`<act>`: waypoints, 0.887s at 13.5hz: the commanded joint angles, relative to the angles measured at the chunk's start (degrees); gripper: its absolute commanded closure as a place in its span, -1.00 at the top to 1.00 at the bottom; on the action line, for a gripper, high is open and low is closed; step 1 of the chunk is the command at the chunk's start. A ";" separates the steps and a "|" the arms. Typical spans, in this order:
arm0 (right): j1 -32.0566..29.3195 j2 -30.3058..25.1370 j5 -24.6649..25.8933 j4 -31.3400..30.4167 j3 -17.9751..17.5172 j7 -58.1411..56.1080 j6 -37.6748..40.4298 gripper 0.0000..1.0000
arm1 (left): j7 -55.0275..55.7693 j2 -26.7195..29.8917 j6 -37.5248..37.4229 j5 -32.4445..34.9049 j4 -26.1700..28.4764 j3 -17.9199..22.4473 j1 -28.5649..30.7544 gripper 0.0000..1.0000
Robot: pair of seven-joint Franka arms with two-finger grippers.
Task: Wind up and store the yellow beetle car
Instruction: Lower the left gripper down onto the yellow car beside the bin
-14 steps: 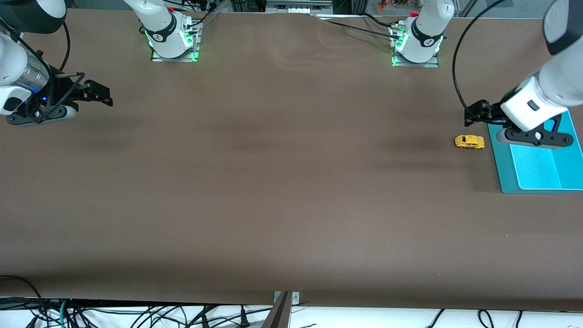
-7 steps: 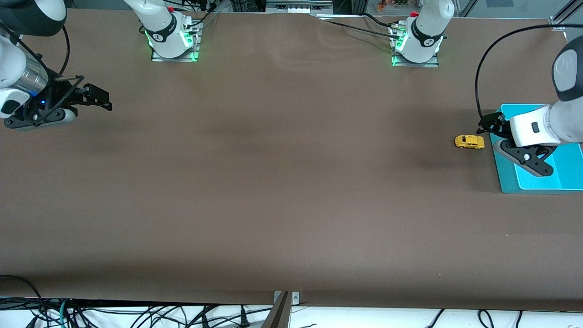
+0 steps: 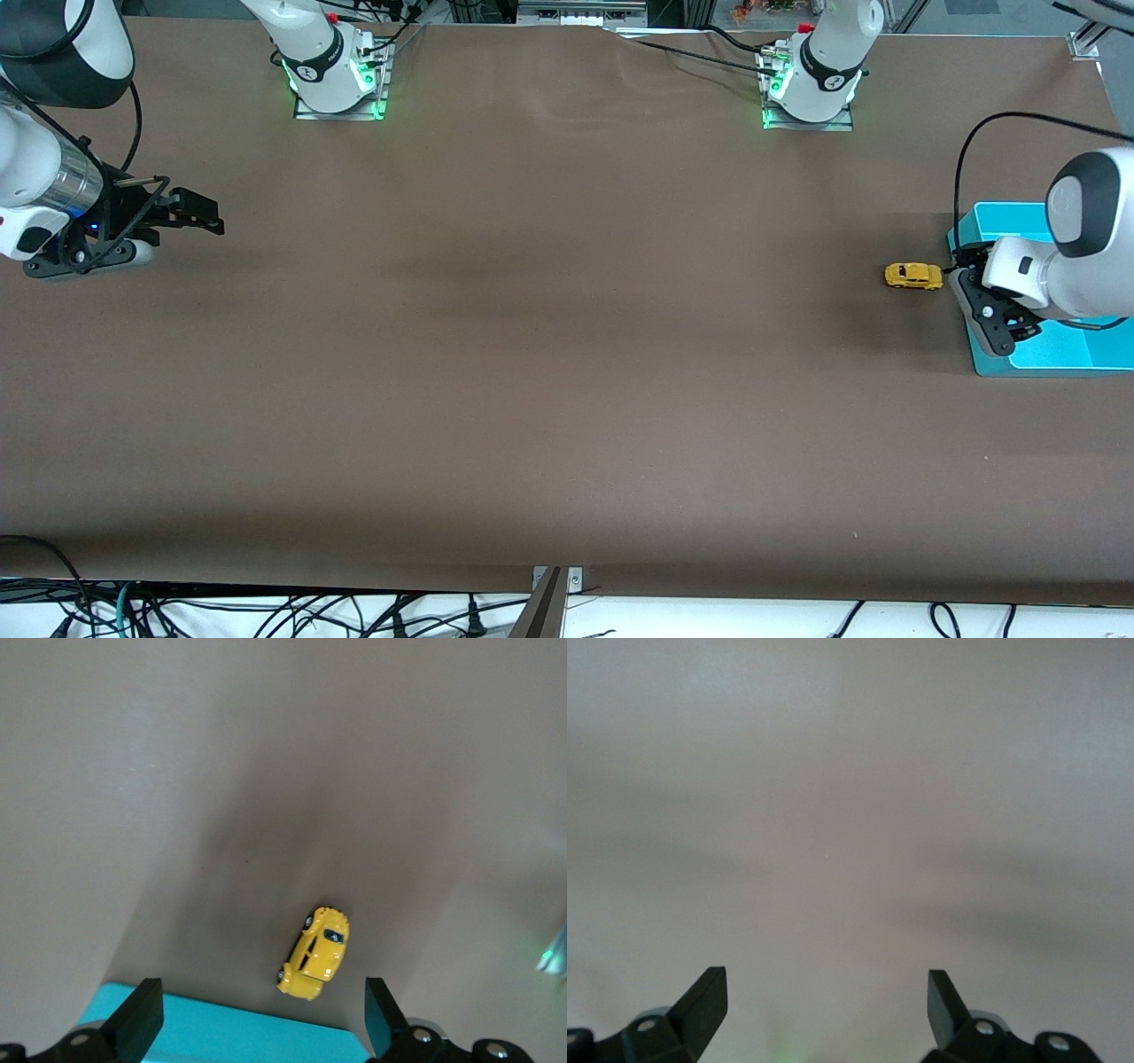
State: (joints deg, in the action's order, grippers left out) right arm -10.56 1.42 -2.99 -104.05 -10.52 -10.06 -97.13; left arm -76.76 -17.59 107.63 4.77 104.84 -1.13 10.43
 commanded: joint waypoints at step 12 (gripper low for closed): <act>1.95 0.33 3.43 4.29 -0.38 5.75 -0.51 1.00 | -31.40 5.73 34.21 3.93 31.22 -0.89 9.15 0.99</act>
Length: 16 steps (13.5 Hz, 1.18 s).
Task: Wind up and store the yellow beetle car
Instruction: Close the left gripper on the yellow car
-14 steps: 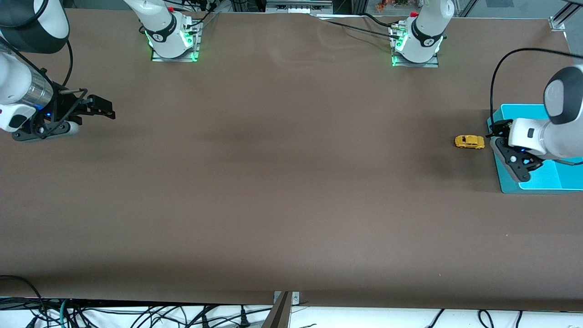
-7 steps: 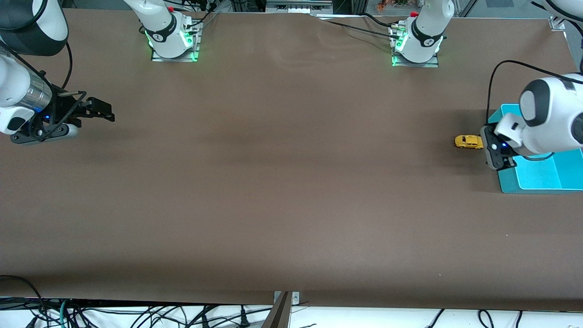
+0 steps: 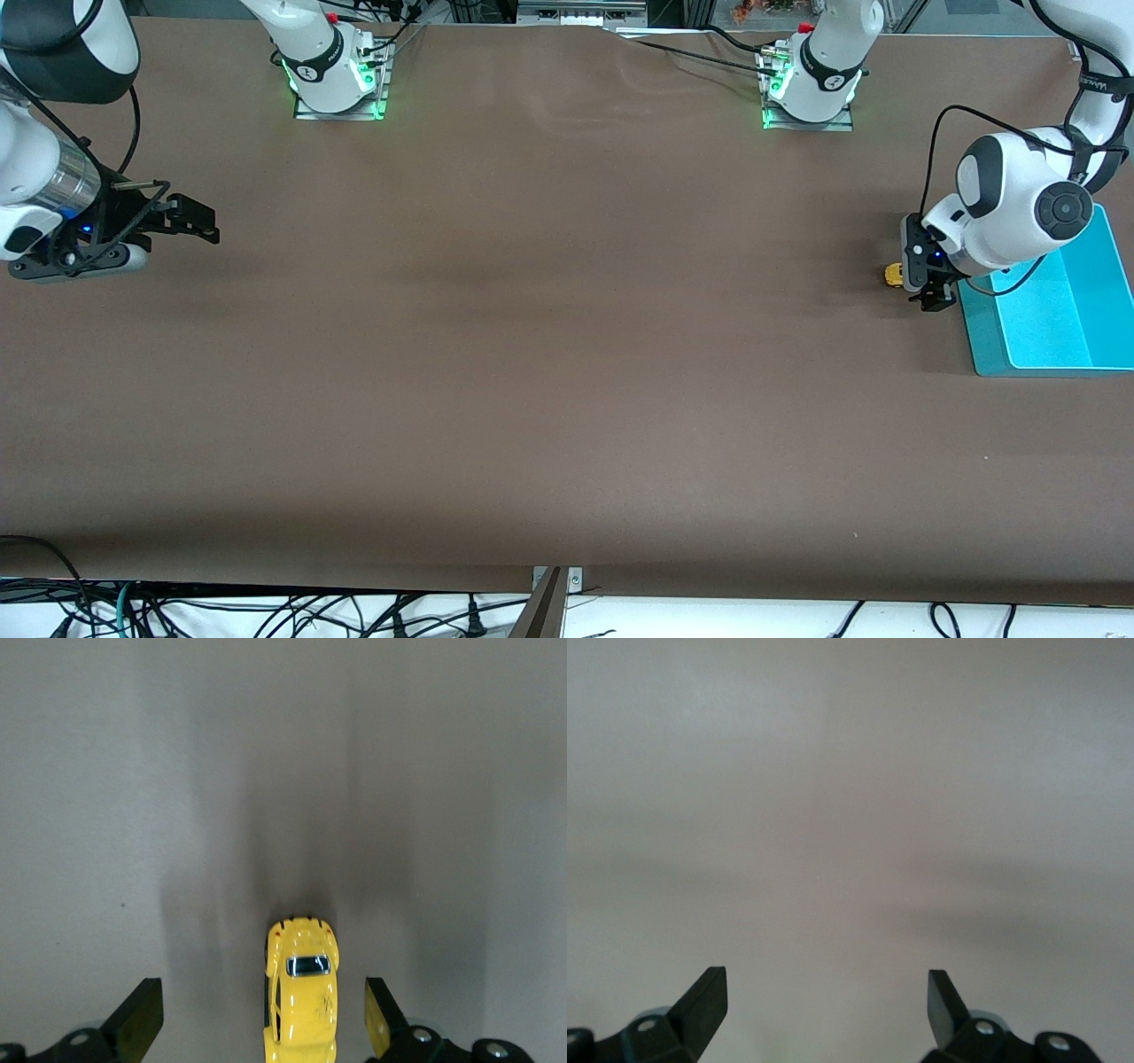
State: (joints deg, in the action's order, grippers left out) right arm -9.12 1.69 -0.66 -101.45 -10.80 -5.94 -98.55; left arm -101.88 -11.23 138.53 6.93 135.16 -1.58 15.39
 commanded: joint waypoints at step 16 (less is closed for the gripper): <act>1.03 0.51 0.31 1.70 -0.27 1.99 0.20 1.00 | -3.15 -2.84 15.02 0.98 7.66 -1.05 5.96 -0.75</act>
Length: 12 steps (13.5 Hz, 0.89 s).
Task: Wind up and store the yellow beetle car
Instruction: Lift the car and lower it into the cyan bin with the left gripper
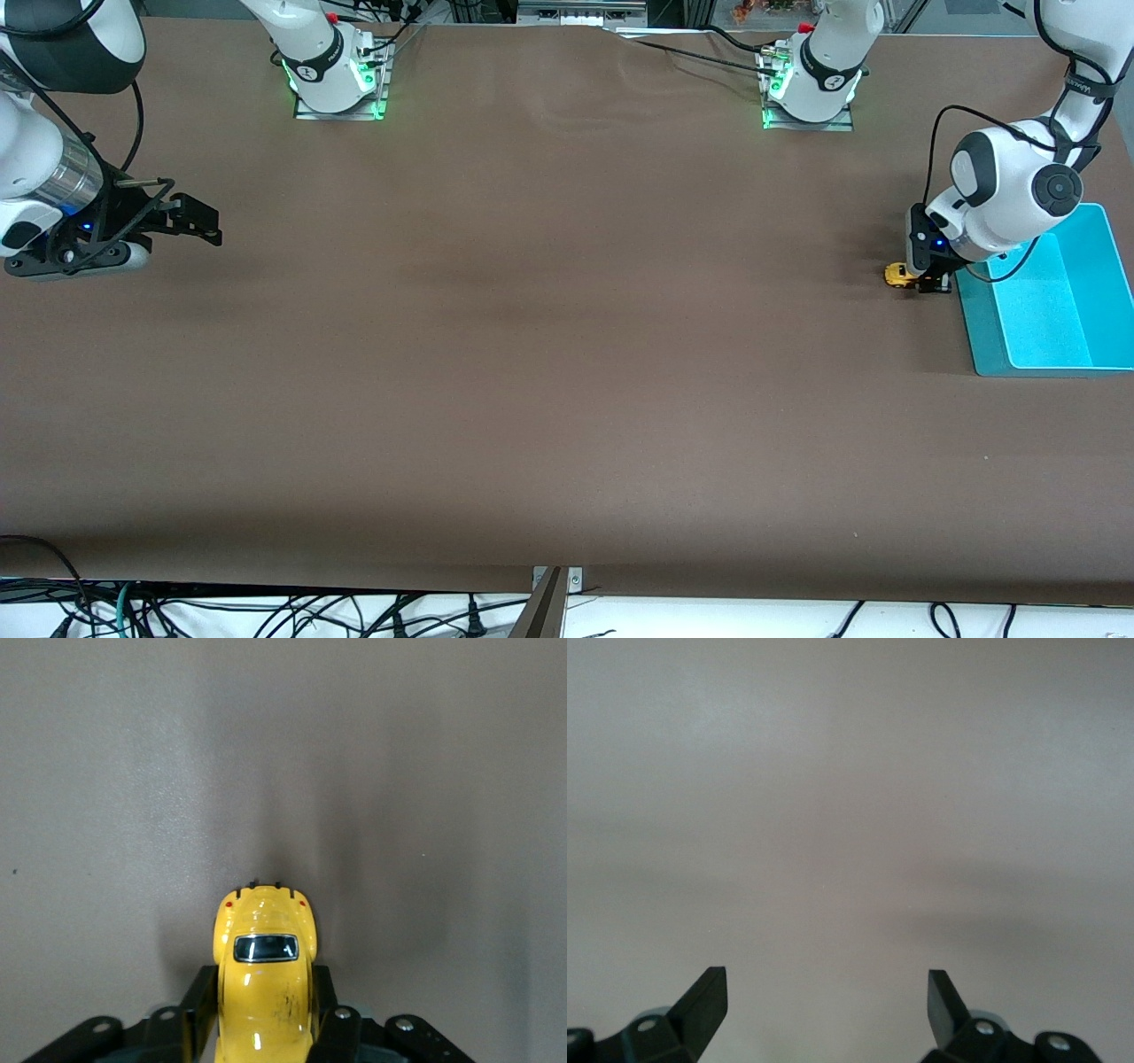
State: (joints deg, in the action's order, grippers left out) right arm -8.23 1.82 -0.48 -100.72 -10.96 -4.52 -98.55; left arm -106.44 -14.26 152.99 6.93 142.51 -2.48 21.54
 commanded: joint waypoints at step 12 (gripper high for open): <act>0.05 0.38 -0.05 0.97 -0.11 0.39 0.72 1.00 | 3.08 3.71 -25.68 1.59 -18.55 -5.79 -0.01 -0.73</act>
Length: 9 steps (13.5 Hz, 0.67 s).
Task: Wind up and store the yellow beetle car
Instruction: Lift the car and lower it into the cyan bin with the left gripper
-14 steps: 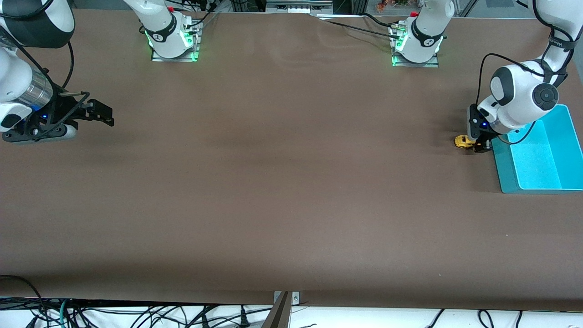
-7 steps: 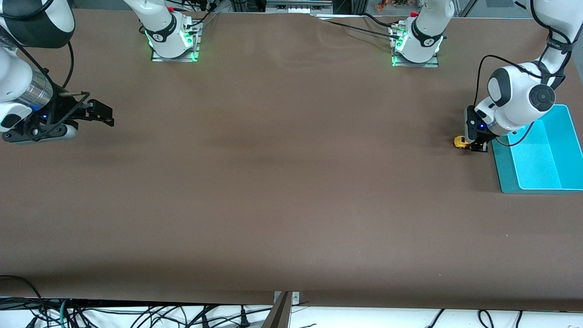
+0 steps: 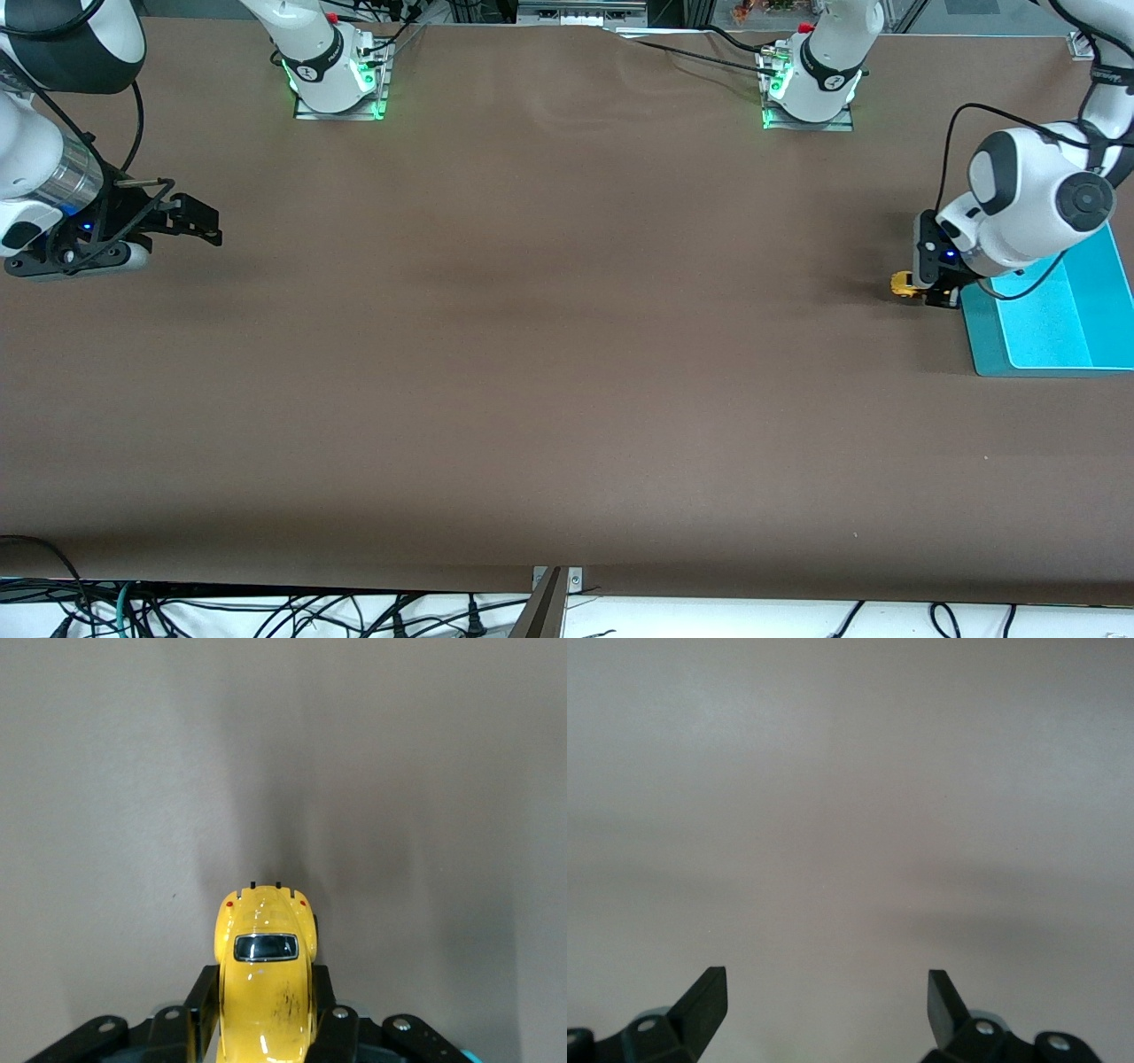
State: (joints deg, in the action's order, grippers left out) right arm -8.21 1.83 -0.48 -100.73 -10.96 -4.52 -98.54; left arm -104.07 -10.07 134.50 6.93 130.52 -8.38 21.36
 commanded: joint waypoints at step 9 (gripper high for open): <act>-0.05 0.36 -0.14 0.97 -0.11 0.47 0.36 1.00 | -7.87 -10.92 -14.65 8.54 -21.71 1.43 13.26 -0.64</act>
State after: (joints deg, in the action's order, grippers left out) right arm -8.23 1.85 -0.48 -100.72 -10.94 -4.52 -98.54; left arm -108.36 -15.97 115.49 13.73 110.75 -6.17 32.25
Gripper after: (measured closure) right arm 0.000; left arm 0.546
